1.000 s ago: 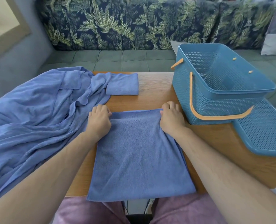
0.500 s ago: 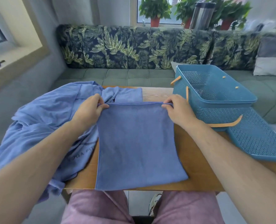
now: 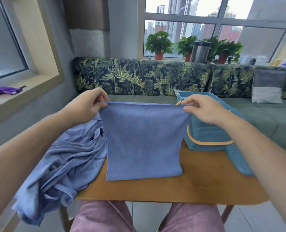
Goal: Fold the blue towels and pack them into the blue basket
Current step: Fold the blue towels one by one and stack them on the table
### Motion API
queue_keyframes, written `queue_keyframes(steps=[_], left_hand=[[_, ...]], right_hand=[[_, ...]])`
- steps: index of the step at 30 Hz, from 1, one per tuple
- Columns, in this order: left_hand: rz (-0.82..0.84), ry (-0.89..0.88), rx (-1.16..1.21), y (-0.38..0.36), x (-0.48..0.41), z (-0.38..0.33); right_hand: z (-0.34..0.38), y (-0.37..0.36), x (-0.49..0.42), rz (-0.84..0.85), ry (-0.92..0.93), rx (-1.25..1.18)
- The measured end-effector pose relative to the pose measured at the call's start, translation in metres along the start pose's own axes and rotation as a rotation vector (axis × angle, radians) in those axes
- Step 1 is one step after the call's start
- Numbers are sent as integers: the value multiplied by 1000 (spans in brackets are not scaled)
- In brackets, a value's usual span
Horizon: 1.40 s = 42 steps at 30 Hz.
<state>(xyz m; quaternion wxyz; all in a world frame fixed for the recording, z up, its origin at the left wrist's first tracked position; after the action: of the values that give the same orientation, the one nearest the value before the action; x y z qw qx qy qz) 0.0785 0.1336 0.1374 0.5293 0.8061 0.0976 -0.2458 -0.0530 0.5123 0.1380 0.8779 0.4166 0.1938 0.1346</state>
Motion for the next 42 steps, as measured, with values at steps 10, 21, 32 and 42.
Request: queue_keyframes(steps=[10,21,32,42], left_hand=[[-132,185,37,30,-26,-21],[-340,255,227,-11,-69,12],[-205,391,271,-92,26,21],[82,498,299,-158,117,24]], right_hand=[[35,37,3,44,-87,16],[25,-6,-59,-414,-8,-30],[-41,-82,11,-321,13,-49],[-107,-150,88,245,-299,-232]])
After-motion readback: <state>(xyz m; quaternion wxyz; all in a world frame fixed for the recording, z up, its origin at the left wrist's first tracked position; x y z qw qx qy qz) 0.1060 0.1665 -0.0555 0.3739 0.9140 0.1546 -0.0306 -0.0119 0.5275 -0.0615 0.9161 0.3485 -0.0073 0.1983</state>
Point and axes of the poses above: each hand's wrist, its own x-axis away from the middle knuckle, its own y-axis out of the back of the hand, z = x × y, the point moved 1 cm from there along -x, towards the middle knuckle, and after that the axes turned 8 degrees about -y, right-handed, at the moved point
